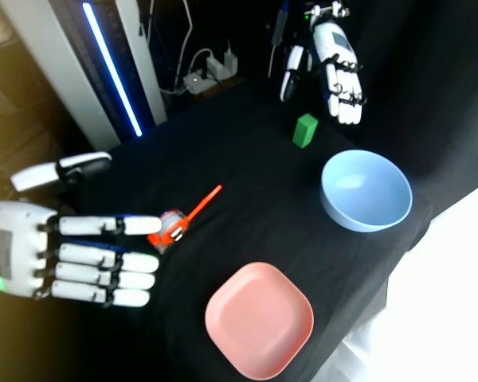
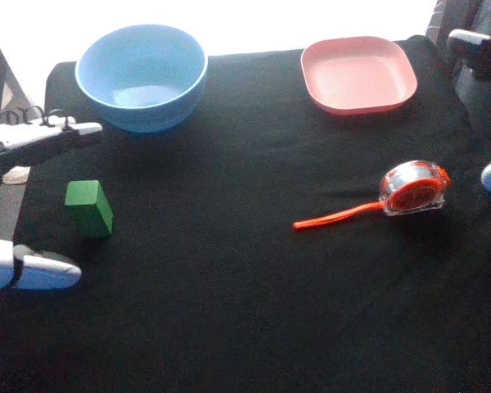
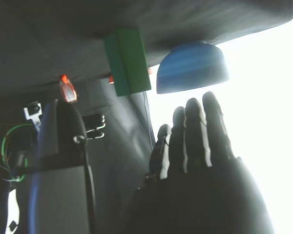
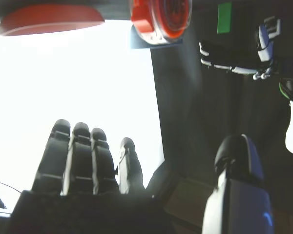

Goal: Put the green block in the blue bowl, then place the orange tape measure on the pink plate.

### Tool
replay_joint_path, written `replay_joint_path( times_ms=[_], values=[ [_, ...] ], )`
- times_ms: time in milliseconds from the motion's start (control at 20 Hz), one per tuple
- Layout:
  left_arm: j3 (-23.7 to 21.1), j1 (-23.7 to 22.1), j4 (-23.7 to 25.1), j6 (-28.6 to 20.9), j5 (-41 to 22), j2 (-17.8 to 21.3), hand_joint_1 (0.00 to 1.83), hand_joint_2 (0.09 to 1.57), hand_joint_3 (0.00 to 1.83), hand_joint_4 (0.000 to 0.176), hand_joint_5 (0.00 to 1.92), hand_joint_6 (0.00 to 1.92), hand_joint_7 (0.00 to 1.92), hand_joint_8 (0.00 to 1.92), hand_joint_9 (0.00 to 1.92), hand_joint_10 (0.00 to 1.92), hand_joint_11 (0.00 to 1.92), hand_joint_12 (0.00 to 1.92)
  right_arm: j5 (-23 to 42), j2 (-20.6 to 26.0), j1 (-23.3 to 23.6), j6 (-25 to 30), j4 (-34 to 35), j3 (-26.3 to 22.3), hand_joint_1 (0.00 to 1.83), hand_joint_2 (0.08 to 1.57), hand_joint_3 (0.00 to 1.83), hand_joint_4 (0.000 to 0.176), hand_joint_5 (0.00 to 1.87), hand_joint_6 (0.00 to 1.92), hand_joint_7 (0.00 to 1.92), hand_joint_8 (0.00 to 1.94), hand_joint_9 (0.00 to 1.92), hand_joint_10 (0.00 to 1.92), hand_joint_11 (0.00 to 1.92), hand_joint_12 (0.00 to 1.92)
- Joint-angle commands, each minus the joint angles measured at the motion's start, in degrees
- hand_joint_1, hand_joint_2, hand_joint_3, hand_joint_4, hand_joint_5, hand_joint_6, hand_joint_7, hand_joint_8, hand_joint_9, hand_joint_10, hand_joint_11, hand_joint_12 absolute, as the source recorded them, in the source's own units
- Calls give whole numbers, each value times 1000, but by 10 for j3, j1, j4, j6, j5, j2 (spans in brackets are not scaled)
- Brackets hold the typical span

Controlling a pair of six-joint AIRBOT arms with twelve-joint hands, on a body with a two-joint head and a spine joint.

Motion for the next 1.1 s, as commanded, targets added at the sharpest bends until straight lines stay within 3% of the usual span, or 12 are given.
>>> replay_joint_path(
  times_ms=[0, 50, 100, 250, 350, 500, 700, 750, 800, 850, 950, 1050],
  values=[
    [6, -12, -8, -2, -57, 0, 834, 833, 16, 104, 241, 13, 172, 12, 122, 19, 21, 565, 59, -1, 7, 5, 23, 4, 700, 937, 8, 140, 105, 5, 85, 5, 130, 4, 6, 522],
    [13, -30, 3, -2, -43, -5, 841, 852, 8, 83, 268, 5, 202, 4, 183, 12, 43, 603, 58, -1, 7, 5, 23, 4, 701, 943, 8, 139, 116, 8, 94, 8, 141, 8, 6, 522],
    [18, -43, 11, -2, -31, -9, 842, 854, 5, 94, 283, 6, 217, 5, 218, 17, 60, 620, 57, -2, 7, 5, 22, 5, 725, 947, 8, 134, 126, 11, 89, 4, 140, 6, 3, 522],
    [40, -82, 32, -2, 17, -24, 896, 886, 1, 67, 373, 0, 311, 0, 309, 2, 51, 811, 56, -5, 7, 5, 20, 8, 749, 946, 4, 139, 157, 15, 112, 9, 157, 8, 28, 534],
    [53, -97, 38, -2, 50, -32, 1010, 923, 2, 0, 590, 7, 676, 17, 672, 40, 256, 985, 56, -5, 7, 6, 19, 9, 741, 948, 3, 136, 166, 12, 133, 12, 162, 7, 27, 532],
    [62, -99, 38, -2, 67, -39, 1064, 958, 3, 0, 735, 6, 883, 16, 870, 51, 365, 1039, 55, -6, 7, 7, 19, 9, 777, 960, 7, 134, 176, 12, 134, 8, 152, 2, 27, 532],
    [66, -103, 33, -2, 65, -45, 1057, 1049, 5, 0, 868, 8, 1060, 30, 1073, 125, 487, 1343, 55, -8, 7, 7, 19, 11, 749, 960, 3, 127, 185, 8, 153, 10, 164, 6, 63, 541],
    [67, -103, 27, -2, 59, -48, 1294, 1083, 0, 0, 889, 5, 1064, 691, 1074, 232, 445, 1542, 55, -9, 7, 7, 19, 11, 763, 960, 2, 137, 185, 7, 154, 9, 161, 4, 57, 538],
    [68, -103, 23, -2, 54, -51, 1266, 1098, 0, 0, 963, 745, 1024, 906, 1106, 335, 259, 1396, 55, -9, 7, 8, 19, 11, 762, 965, 4, 139, 189, 7, 165, 11, 175, 9, 58, 537],
    [69, -104, 20, -2, 50, -53, 1348, 1114, 7, 0, 905, 999, 1057, 907, 865, 1052, 176, 1352, 55, -9, 7, 10, 19, 11, 760, 973, 7, 143, 189, 6, 170, 11, 181, 10, 60, 538],
    [69, -104, 17, -2, 41, -52, 1263, 1130, 0, 0, 886, 899, 1027, 1103, 890, 928, 321, 1552, 55, -9, 7, 12, 19, 12, 766, 989, 9, 123, 202, 8, 183, 11, 192, 10, 66, 536],
    [69, -111, 15, -2, 21, -46, 1269, 1096, 0, 0, 1158, 424, 970, 1254, 920, 1264, 733, 1731, 54, -9, 7, 13, 19, 12, 788, 1002, 10, 125, 208, 7, 188, 9, 211, 14, 96, 545]
  ],
)
